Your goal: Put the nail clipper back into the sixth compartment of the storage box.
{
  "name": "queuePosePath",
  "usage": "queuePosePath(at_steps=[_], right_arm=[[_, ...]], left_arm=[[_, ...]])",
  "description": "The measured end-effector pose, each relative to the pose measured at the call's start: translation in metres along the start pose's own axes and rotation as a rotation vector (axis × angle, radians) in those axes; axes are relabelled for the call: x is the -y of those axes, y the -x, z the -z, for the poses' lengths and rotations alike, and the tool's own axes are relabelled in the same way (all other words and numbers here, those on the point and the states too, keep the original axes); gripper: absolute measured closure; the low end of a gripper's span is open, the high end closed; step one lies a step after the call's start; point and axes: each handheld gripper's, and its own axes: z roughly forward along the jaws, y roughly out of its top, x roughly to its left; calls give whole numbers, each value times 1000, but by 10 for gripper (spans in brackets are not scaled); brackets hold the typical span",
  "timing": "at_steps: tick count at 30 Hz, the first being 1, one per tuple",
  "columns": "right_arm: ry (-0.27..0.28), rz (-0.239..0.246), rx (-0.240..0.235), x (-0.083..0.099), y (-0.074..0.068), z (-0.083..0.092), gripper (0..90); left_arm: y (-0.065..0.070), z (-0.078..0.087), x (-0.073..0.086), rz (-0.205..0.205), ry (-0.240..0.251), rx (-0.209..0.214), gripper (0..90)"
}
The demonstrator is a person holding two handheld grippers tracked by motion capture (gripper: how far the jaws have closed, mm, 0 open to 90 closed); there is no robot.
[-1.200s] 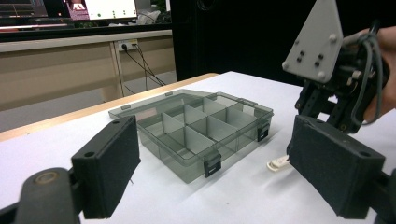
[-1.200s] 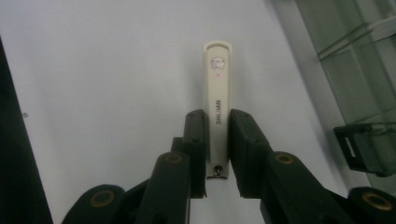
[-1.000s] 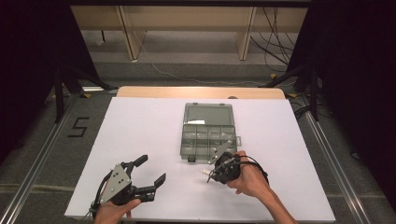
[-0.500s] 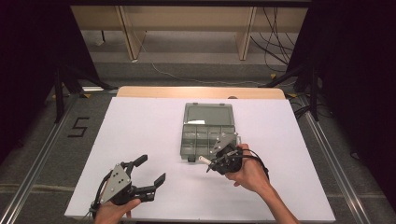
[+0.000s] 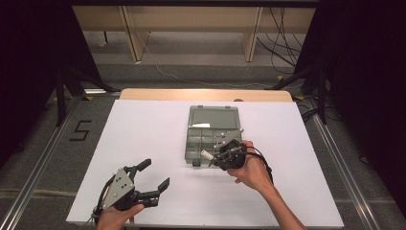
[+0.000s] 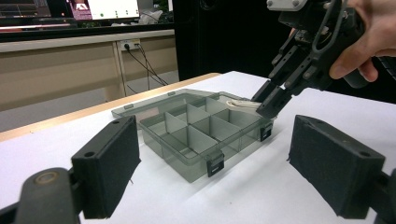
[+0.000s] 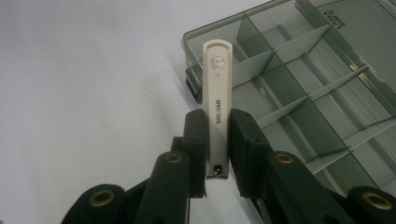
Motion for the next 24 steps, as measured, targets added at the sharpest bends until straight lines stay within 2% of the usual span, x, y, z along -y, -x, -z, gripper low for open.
queuePosePath(at_steps=[3, 7, 11, 13, 14, 17, 22, 23, 24], right_arm=[[4, -13, 10, -1, 2, -1, 774], [5, -15, -5, -2, 5, -2, 774], [25, -35, 13, -5, 7, -6, 774], [20, -29, 7, -5, 8, -5, 774], [36, -42, 17, -7, 8, -6, 774], [33, -56, 5, -9, 10, -7, 774], [47, -67, 12, -12, 12, -13, 773], [36, -81, 13, -13, 11, -13, 773], [60, -73, 26, -13, 12, -15, 773]], left_arm=[[0, 0, 0, 3, -1, 0, 158], [0, 0, 0, 1, 9, 6, 158], [0, 0, 0, -1, -1, 0, 158], [0, 0, 0, -1, -1, 0, 158], [0, 0, 0, 1, -2, -1, 158], [0, 0, 0, 0, -2, -1, 158], [0, 0, 0, 2, -2, -2, 158], [0, 0, 0, 3, -2, -2, 158], [0, 0, 0, 3, -2, -2, 158]])
